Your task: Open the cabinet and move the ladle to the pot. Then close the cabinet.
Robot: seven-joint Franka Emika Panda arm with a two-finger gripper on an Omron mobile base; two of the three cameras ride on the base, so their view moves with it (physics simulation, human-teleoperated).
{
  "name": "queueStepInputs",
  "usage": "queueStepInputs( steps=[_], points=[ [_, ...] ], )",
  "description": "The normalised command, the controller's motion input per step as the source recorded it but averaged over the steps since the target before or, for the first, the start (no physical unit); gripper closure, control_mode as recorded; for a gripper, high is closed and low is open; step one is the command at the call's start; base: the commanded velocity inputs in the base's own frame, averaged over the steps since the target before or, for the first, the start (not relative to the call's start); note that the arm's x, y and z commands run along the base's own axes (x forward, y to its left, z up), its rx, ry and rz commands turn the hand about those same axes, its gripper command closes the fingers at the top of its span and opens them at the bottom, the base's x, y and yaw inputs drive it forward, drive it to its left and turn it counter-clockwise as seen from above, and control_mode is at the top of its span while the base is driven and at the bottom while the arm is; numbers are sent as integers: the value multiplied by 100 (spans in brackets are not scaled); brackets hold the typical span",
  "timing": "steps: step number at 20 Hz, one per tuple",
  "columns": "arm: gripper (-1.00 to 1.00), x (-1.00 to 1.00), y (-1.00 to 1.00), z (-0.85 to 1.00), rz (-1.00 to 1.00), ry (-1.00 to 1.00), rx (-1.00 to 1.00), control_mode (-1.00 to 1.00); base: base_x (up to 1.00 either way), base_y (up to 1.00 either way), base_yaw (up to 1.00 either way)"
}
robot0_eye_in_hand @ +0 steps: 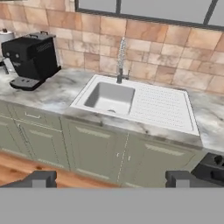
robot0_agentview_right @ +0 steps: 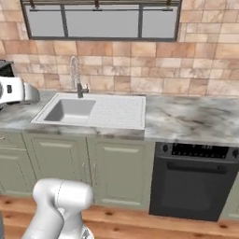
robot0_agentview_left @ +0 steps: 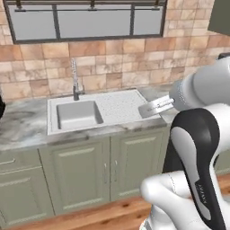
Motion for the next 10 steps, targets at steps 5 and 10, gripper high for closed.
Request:
queueStepInputs(
  steps=[5, 10],
  points=[
    [-100, 0, 0, 0, 0, 0, 0, 100, 27, -100, -17],
    [-100, 0, 0, 0, 0, 0, 0, 100, 27, -100, -6]
  ],
)
